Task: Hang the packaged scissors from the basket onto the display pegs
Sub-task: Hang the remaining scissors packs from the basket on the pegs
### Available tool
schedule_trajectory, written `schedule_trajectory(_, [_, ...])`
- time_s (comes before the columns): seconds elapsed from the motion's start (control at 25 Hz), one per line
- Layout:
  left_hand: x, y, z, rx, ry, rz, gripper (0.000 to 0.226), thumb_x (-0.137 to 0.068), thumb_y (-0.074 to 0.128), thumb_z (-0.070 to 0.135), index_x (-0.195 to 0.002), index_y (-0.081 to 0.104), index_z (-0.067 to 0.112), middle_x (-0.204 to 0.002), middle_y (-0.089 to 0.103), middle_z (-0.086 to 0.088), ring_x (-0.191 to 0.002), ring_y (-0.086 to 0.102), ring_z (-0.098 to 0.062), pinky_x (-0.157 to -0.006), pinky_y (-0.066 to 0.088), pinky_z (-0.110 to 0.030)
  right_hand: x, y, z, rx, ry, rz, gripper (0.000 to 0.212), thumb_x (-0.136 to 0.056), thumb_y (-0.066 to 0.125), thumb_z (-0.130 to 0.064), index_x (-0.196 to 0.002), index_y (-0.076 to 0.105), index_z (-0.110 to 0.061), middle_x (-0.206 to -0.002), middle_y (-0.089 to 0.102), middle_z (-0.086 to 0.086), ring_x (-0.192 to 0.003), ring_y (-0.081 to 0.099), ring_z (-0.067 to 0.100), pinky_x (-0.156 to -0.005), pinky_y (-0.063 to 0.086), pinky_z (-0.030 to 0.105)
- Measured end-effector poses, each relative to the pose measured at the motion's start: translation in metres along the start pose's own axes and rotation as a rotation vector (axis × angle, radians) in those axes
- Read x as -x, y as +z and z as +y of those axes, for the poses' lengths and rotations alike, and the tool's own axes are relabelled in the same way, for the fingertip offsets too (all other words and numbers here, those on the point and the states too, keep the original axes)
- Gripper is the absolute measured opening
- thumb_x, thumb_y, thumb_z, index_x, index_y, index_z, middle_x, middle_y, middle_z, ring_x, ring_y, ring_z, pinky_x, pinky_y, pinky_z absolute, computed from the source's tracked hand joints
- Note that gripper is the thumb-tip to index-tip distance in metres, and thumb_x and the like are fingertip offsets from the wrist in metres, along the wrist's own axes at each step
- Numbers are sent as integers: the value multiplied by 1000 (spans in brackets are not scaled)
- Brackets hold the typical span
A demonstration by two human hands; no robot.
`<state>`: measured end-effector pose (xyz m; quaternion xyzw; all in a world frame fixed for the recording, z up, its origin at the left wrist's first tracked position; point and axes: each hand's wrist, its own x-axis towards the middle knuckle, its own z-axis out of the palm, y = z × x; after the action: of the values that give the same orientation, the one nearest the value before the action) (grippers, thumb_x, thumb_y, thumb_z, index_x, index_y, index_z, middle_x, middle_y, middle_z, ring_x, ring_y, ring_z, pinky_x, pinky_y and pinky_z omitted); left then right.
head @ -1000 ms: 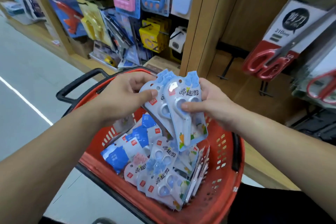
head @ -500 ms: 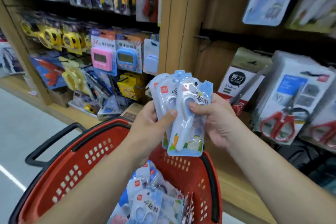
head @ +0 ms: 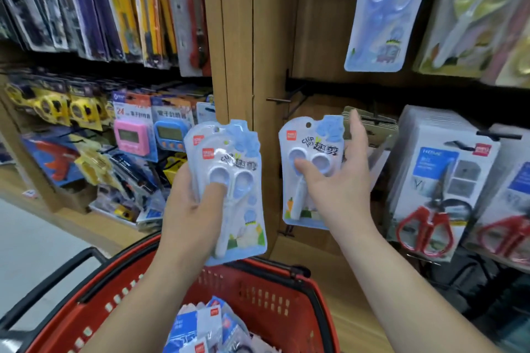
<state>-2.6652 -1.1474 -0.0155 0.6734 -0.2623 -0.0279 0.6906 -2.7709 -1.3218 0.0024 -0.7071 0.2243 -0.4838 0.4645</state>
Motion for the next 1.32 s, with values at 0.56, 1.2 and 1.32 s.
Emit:
schedule_trajectory(0.56, [0, 5, -5, 113, -97, -114, 35, -108, 48, 16, -124, 72, 37, -109, 79, 13, -95, 77, -10, -64, 58, -22, -21, 48, 17, 133, -44, 8, 92, -97, 76, -20, -166, 17, -34, -113, 39, -39, -102, 37, -39, -81, 32, -8])
schedule_trajectory(1.2, [-2, 9, -4, 239, -167, -118, 29, -107, 58, 19, -128, 67, 36, -107, 80, 9, -93, 79, -15, -68, 65, -36, -17, 33, -4, -284, 405, -243, 26, -101, 70, -20, -127, 69, -18, -106, 81, 1, -99, 77, 22, -86, 62, 43])
schedule_trajectory(1.32, [-3, 10, -3, 219, -151, -109, 30, -107, 58, 19, -129, 68, 36, -109, 80, 9, -96, 78, -15, -77, 65, -45, -22, 21, -7, -317, 407, -205, 11, -99, 71, -16, -109, 74, -11, -95, 82, 6, -81, 77, 23, -61, 62, 34])
